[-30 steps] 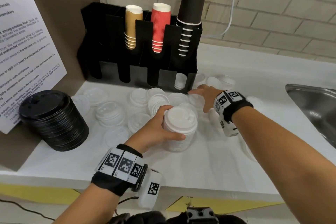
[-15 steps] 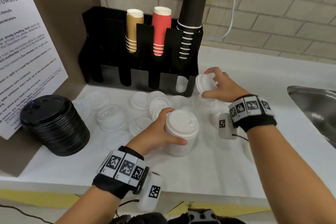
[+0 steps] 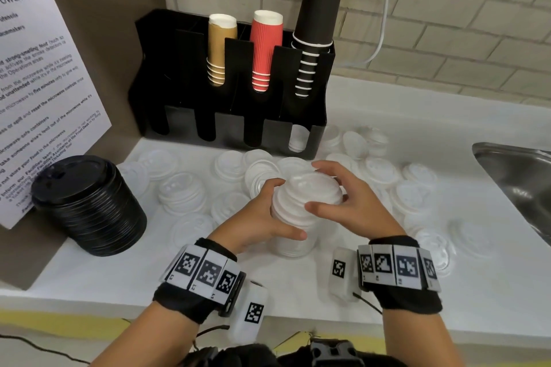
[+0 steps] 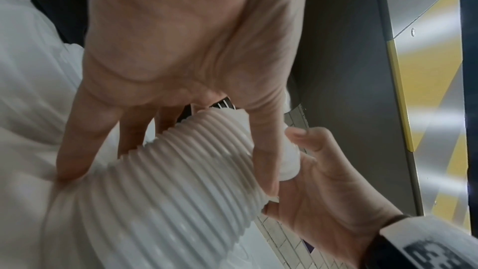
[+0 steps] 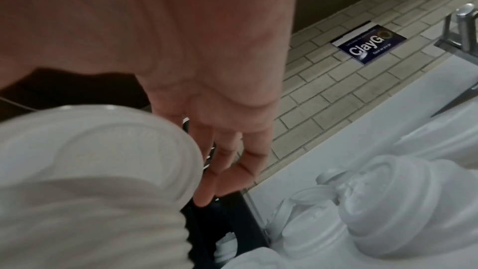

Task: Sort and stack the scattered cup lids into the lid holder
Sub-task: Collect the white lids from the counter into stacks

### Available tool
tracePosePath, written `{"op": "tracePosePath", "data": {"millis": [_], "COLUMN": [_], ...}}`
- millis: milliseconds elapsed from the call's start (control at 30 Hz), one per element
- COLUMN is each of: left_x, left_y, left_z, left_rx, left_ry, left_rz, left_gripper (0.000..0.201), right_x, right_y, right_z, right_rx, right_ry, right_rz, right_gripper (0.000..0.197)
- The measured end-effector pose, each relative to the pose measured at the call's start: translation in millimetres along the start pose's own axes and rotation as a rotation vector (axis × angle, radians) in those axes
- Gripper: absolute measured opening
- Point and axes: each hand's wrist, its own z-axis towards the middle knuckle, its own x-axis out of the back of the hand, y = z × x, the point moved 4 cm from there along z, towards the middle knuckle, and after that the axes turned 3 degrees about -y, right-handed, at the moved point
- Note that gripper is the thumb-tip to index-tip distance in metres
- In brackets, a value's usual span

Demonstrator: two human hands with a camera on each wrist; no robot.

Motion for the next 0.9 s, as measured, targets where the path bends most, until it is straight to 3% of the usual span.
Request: {"op": "tracePosePath", "data": {"millis": [567, 833, 900], "left_x": [-1, 3, 5], "left_y": [3, 0, 1], "left_z": [1, 0, -1], "left_rx": [-0.037, -0.060, -0.049], "left_ry": [0.026, 0.013, 0.014], "left_rz": [-0.015, 0.012, -0.004], "left_gripper": [0.092, 0.096, 0.098], "right_x": [-16, -16, -3], "right_y": [-3, -3, -2], "right_z": [-7, -9, -5], "right_rx": [0.088, 0.067, 0.031], "right_ry": [-0.052, -0.155, -0.128], "right_rz": [-0.058, -0.114, -0.079], "right_gripper": [0.058, 0.062, 0.055]}}
